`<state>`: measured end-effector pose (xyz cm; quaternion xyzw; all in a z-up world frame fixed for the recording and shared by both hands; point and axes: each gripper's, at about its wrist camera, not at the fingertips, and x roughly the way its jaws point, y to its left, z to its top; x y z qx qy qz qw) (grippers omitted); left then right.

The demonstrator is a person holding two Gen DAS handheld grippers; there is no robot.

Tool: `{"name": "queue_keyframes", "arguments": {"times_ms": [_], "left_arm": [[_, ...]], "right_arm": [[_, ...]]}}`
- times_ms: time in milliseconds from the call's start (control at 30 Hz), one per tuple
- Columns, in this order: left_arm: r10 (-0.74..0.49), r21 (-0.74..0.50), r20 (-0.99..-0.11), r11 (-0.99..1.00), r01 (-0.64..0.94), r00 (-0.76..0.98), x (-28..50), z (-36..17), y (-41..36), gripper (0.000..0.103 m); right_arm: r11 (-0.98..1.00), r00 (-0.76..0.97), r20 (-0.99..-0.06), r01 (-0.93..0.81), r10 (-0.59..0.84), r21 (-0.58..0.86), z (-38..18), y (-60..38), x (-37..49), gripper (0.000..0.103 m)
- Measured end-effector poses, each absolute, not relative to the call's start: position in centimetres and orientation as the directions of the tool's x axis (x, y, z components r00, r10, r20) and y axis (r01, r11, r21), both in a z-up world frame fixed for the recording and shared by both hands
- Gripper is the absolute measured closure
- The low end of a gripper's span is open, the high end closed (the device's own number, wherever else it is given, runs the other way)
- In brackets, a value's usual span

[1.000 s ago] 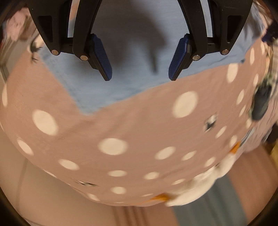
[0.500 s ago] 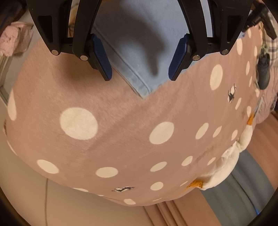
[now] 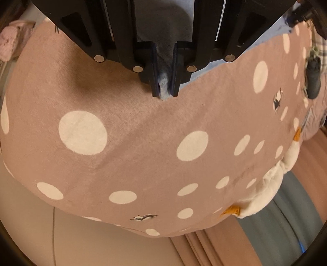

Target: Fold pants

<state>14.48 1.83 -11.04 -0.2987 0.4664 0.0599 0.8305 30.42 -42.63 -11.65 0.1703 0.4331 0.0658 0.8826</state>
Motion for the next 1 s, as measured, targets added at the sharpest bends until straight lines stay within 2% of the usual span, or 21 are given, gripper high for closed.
{"name": "queue_keyframes", "arguments": {"times_ms": [267, 333, 367, 433, 467, 500, 600, 767, 1000], "left_arm": [[-0.182, -0.431, -0.813, 0.827, -0.362, 0.553, 12.5, -9.6, 0.5, 0.058], [-0.192, -0.434, -0.804, 0.836, -0.336, 0.562, 11.4, -8.9, -0.4, 0.05], [-0.195, -0.434, -0.798, 0.842, -0.32, 0.57, 10.6, -8.5, -1.0, 0.047], [-0.2, -0.435, -0.786, 0.851, -0.293, 0.585, 9.2, -8.1, -1.9, 0.04], [-0.21, -0.438, -0.781, 0.856, -0.276, 0.589, 8.4, -8.0, -2.4, 0.038], [-0.219, -0.44, -0.778, 0.858, -0.263, 0.588, 7.7, -8.0, -2.9, 0.035], [-0.243, -0.45, -0.775, 0.86, -0.24, 0.583, 6.3, -8.4, -3.8, 0.032], [-0.245, -0.437, -0.799, 0.864, -0.251, 0.549, 4.5, -10.4, -5.0, 0.032], [-0.237, -0.42, -0.807, 0.874, -0.244, 0.54, 4.1, -11.9, -5.7, 0.031]], "right_arm": [[0.946, 0.621, -0.753, 0.055, 0.219, 0.321, -12.5, -42.1, 30.5, 0.095], [0.948, 0.618, -0.756, 0.052, 0.216, 0.314, -12.2, -42.2, 30.2, 0.094], [0.951, 0.612, -0.763, 0.053, 0.209, 0.303, -12.1, -42.1, 30.1, 0.09], [0.958, 0.605, -0.776, 0.069, 0.181, 0.277, -11.9, -42.3, 29.9, 0.074], [0.964, 0.6, -0.785, 0.082, 0.154, 0.252, -11.7, -42.4, 29.3, 0.058], [0.968, 0.602, -0.786, 0.086, 0.138, 0.236, -11.5, -42.6, 28.6, 0.048], [0.973, 0.624, -0.772, 0.077, 0.124, 0.218, -11.1, -43.4, 25.8, 0.047], [0.962, 0.626, -0.771, 0.118, 0.12, 0.245, -12.0, -45.8, 21.2, 0.047], [0.888, 0.624, -0.724, 0.101, 0.295, 0.449, -13.5, -47.8, 18.3, 0.047]]}}
